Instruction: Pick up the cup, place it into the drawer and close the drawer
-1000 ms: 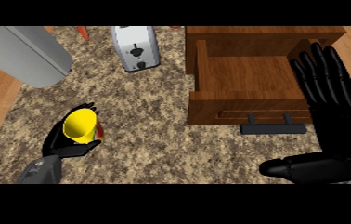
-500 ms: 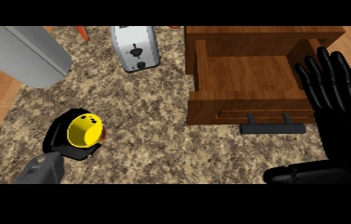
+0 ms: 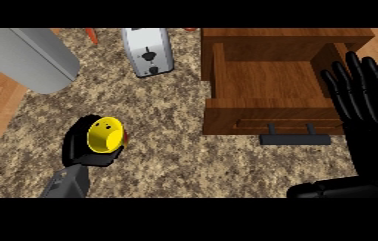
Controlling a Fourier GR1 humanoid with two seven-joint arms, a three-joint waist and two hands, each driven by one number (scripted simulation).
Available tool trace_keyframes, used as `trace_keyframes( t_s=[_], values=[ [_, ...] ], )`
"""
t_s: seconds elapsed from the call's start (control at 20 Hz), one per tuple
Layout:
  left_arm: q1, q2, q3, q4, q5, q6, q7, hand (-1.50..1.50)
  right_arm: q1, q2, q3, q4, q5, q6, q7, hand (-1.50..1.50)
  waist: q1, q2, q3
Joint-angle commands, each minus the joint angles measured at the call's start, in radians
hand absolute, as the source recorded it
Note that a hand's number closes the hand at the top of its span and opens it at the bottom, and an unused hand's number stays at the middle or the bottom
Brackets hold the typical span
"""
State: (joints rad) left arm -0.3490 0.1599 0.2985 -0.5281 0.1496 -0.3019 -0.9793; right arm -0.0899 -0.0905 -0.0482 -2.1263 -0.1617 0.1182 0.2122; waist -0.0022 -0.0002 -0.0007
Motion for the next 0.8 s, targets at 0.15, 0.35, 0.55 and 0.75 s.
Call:
trace_keyframes(
  t_s=[0.15,0.35,0.55,0.75],
  values=[
    [0.076,-0.074,-0.057,-0.283,0.044,-0.026,0.033,1.5,0.018,-0.009,-0.032,0.014,-0.009,0.014,-0.035,-1.5,0.012,-0.005,0.002],
    [0.079,-0.1,-0.135,-0.464,0.03,0.012,0.182,1.5,0.004,0.008,0.003,-0.008,0.025,-0.018,0.006,-1.5,0.013,-0.005,0.002],
    [0.068,-0.118,-0.169,-0.666,0.076,0.042,0.364,1.5,0.037,-0.021,-0.04,0.016,-0.013,0.026,-0.024,-1.5,0.009,-0.005,0.002],
    [0.018,-0.158,-0.234,-0.83,0.135,0.151,0.539,1.5,-0.001,0.004,0.005,0.014,0.04,-0.014,-0.004,-1.5,0.009,-0.005,0.002]
  ],
)
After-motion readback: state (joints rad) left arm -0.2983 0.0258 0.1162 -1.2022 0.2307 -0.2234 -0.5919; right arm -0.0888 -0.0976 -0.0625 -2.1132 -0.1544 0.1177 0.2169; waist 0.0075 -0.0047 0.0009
